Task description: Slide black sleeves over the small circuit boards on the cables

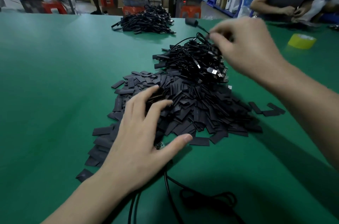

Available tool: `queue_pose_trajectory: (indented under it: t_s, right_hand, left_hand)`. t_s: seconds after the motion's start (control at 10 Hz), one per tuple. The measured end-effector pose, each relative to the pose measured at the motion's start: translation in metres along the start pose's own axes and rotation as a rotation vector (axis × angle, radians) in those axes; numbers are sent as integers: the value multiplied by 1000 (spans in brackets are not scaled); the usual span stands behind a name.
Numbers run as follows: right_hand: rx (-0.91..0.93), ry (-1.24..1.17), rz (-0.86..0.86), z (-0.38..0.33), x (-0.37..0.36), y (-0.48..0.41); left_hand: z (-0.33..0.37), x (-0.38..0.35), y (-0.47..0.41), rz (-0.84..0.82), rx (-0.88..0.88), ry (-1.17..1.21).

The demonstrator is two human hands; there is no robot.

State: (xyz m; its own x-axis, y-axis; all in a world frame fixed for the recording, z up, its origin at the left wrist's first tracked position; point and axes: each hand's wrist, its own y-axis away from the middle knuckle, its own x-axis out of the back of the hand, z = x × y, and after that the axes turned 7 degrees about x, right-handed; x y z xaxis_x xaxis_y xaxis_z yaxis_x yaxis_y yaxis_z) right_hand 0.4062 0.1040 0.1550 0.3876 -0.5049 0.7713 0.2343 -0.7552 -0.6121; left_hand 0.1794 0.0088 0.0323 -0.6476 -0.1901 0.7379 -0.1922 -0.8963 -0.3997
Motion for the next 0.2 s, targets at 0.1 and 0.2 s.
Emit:
queue_pose_trajectory:
  t_s: [0.1, 0.2]
  right_hand:
    - [-37, 78, -140, 7, -24, -72]
    - [-51, 76, -232, 1, -38, -98]
  left_hand:
    - [-1, 1, 1, 7, 3, 24]
    - [-1, 3, 1, 27, 1, 31]
